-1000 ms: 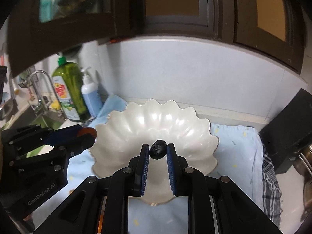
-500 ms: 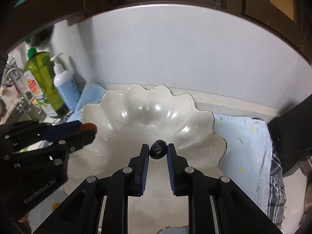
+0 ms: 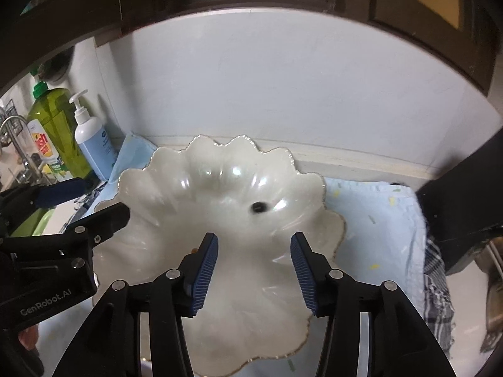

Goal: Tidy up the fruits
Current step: 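Carry both fruits over the white bowl and open both tools to drop them, then withdraw both open tools from the bowl back toward the loose fruits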

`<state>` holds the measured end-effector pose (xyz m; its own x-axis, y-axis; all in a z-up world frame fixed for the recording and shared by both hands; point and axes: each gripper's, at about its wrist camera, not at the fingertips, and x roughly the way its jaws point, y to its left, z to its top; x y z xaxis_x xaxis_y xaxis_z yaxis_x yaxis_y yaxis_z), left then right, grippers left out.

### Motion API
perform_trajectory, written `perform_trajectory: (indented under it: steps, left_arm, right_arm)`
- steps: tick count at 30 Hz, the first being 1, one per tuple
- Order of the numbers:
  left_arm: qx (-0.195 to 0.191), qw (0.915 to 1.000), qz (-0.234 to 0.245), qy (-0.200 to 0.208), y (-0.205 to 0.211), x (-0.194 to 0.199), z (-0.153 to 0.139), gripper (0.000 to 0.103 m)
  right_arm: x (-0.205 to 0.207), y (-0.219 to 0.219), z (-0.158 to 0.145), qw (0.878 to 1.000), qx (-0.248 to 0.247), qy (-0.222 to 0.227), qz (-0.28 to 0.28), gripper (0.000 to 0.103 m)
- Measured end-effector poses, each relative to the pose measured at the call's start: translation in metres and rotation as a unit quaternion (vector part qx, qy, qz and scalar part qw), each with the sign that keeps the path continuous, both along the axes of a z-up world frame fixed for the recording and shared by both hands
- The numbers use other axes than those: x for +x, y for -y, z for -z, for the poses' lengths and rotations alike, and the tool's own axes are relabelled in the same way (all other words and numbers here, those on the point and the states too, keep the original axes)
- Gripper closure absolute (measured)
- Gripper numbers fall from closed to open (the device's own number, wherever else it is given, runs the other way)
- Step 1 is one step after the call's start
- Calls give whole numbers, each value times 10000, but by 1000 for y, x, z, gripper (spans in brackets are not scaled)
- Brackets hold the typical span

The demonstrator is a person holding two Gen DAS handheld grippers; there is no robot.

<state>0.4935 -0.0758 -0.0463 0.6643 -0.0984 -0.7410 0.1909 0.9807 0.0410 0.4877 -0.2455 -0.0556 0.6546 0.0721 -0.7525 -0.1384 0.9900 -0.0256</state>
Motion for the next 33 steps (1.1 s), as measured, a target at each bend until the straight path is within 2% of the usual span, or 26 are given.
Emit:
perform_trajectory:
  steps: [11, 15, 23, 26, 30, 33]
  left_arm:
    - [-69, 9981, 66, 611, -12, -70, -32, 27]
    - [-125, 9961, 85, 866, -18, -100, -47, 21]
    - [-199, 9923, 13, 1224, -37, -154, -67, 19]
    - [-114, 9889, -136, 1477, -45, -175, -74, 18]
    - [-137, 9863, -251, 1624, -54, -195, -79, 18]
    - [-208, 9855, -297, 1658, -60, -210, -80, 18]
  right_arm:
    - [-65, -8, -32, 9983, 81, 562, -106, 54]
    - [-93, -12, -46, 9966, 201, 784, -173, 54]
    - [-151, -20, -73, 9903, 291, 1343, -212, 53]
    - [-171, -24, -77, 9879, 259, 1523, -148, 46]
    - [-196, -30, -81, 9842, 159, 1759, -146, 46]
    - [-210, -30, -82, 9837, 260, 1775, -135, 46]
